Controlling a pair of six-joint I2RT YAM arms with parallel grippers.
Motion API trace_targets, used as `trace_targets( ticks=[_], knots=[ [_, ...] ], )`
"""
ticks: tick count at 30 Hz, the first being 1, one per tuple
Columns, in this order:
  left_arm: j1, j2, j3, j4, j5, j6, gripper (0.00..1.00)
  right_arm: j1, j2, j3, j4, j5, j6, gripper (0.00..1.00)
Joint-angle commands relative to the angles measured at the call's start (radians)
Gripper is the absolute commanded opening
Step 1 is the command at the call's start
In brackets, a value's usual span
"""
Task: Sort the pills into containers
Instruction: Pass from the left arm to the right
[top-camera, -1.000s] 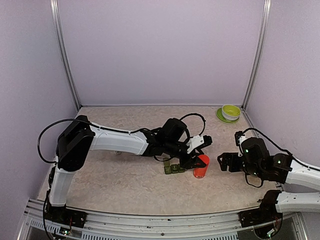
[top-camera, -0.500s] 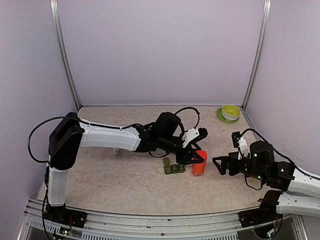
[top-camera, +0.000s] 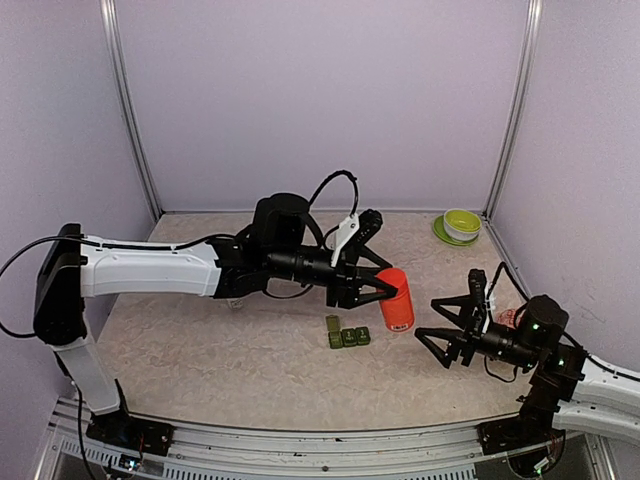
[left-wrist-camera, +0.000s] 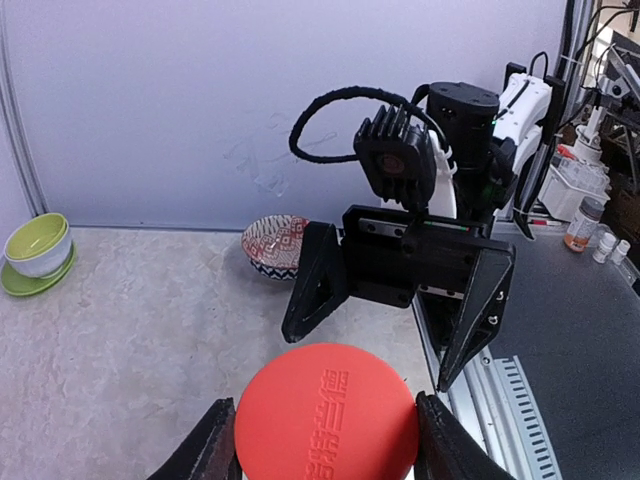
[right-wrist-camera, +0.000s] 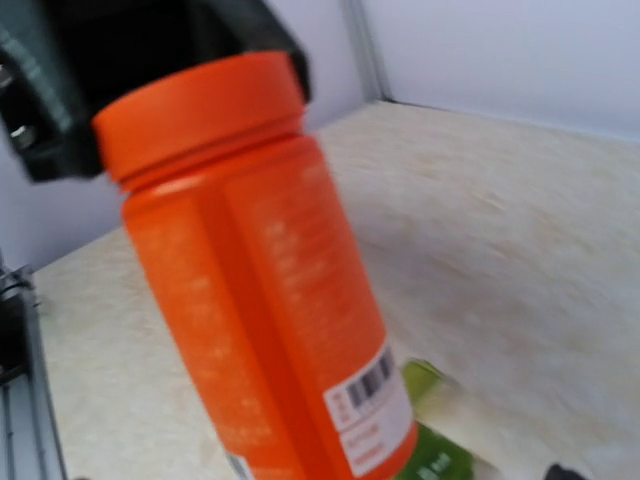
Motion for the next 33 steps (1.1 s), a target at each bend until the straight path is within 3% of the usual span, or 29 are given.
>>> trace_targets(
  ticks=[1, 12, 33],
  knots=[
    [-0.005, -0.064, -0.047, 0.115, 0.056, -0.072, 0.31, -0.007, 0.007, -0.038, 0.195, -0.115, -0.062, 0.96],
    [-0.019, -0.118, -0.166, 0.361, 0.102, -0.21, 0.31, -0.006, 0.027, -0.101, 0.431, -0.143, -0.121, 0.96],
    [-0.023, -0.128, -0.247, 0.483, 0.052, -0.241, 0.32, -0.006, 0.396, -0.013, 0.684, -0.326, -0.125, 0.92]
  ],
)
